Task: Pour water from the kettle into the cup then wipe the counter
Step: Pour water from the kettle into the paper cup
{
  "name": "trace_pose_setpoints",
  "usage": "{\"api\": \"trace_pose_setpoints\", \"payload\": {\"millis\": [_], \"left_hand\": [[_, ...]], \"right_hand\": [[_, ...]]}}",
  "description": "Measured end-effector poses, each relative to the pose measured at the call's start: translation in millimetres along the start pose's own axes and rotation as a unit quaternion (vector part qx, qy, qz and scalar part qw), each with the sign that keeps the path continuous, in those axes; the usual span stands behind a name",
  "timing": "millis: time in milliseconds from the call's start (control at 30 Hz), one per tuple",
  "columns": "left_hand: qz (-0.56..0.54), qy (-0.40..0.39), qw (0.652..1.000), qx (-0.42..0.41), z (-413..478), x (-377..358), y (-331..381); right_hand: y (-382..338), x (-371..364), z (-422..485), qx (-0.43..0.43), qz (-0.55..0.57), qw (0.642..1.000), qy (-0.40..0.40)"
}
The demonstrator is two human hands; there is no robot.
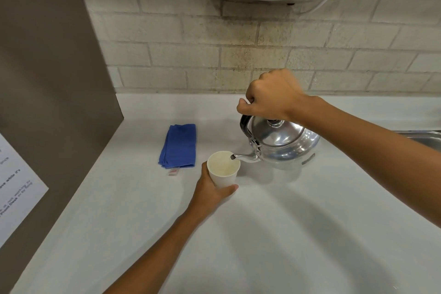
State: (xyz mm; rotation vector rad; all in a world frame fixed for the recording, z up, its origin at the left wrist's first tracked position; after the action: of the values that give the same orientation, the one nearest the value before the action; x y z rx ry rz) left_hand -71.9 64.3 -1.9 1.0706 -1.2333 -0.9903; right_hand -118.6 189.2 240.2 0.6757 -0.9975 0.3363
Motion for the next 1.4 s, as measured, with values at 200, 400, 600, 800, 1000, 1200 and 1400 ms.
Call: {"api": "trace_pose_setpoints", "payload": {"millis": [200,400,600,800,1000,1200,1400], "left_hand": [[-0.001,-0.003,1.000,0.004,0.3,-1.5,-0.7],[0.004,0.001,1.000,0.007,-0.6,-1.1,-2.1],[0.014,-0.002,1.000,0.009,0.6,-2.7,-2.2],[0.015,0.000,1.000,0.010,1.2,-2.9,-2.2],[0.026,-0.003,1.000,0.009,1.7,-3.0,-2.9],[0.017,-0.001,1.000,0.016,0.9,-3.0,-2.9],[0.019,0.005,0.999,0.025,1.2,-2.6,-2.7]], "right_hand": [[-7.0,4.5,3.0,0.020,-0.012,1.000,0.000],[-9.9,10.7,5.2,0.032,-0.026,0.999,0.001],[-9.0,15.4,7.0,0.039,-0.029,0.999,-0.005],[-7.6,17.8,6.7,0.043,-0.034,0.998,-0.010],[-5.8,18.3,6.1,0.041,-0.036,0.998,-0.011],[-6.1,19.1,7.2,0.051,-0.042,0.998,-0.010],[-8.9,19.5,8.4,0.055,-0.050,0.997,-0.007]]}}
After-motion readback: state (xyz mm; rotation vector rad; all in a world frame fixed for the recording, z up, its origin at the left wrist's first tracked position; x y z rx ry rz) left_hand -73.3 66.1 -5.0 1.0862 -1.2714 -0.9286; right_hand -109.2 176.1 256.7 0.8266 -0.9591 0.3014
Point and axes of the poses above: each hand's wrist, its own z-axis towards the middle knuckle, its own x-axis out of the back of the hand, y = z × x, the point moved 4 cm from there along z, towards the middle knuckle, and after that the axes turned 2 degrees about x, right-handed, at the moved point
